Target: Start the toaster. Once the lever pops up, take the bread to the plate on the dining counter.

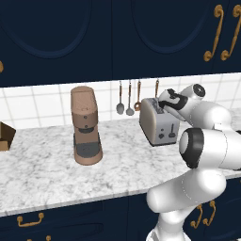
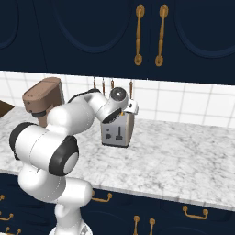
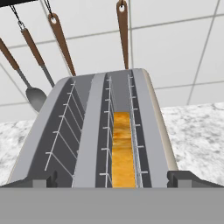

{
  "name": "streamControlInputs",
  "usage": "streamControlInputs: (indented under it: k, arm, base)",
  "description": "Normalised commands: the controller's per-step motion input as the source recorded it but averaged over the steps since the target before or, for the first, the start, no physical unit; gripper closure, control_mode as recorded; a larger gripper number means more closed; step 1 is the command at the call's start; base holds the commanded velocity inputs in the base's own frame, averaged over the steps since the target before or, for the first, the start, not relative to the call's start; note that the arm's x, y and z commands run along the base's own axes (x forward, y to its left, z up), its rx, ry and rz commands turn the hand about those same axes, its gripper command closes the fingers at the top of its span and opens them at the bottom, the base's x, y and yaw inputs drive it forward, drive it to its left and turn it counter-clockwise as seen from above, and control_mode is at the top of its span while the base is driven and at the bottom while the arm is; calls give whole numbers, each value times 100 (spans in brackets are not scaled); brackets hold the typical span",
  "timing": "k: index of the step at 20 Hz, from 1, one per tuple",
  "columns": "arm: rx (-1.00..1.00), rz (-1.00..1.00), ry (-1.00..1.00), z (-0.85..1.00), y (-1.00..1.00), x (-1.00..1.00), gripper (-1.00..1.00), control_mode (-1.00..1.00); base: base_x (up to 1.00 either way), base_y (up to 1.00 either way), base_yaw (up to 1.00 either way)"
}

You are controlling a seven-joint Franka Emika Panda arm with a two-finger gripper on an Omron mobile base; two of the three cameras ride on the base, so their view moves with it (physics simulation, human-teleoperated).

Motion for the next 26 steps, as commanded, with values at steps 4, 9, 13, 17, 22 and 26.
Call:
streamControlInputs:
  k: [4,9,13,17,22,26]
  arm:
    - [0,0,0,0,0,0,-100,-100]
    - [0,0,0,0,0,0,-100,-100]
    - [0,0,0,0,0,0,-100,-100]
    - [0,0,0,0,0,0,-100,-100]
    - [0,0,0,0,0,0,-100,-100]
    - [0,0,0,0,0,0,-100,-100]
  base:
    - [0,0,0]
    - [0,0,0]
    - [0,0,0]
    - [0,0,0]
    - [0,0,0]
    - [0,0,0]
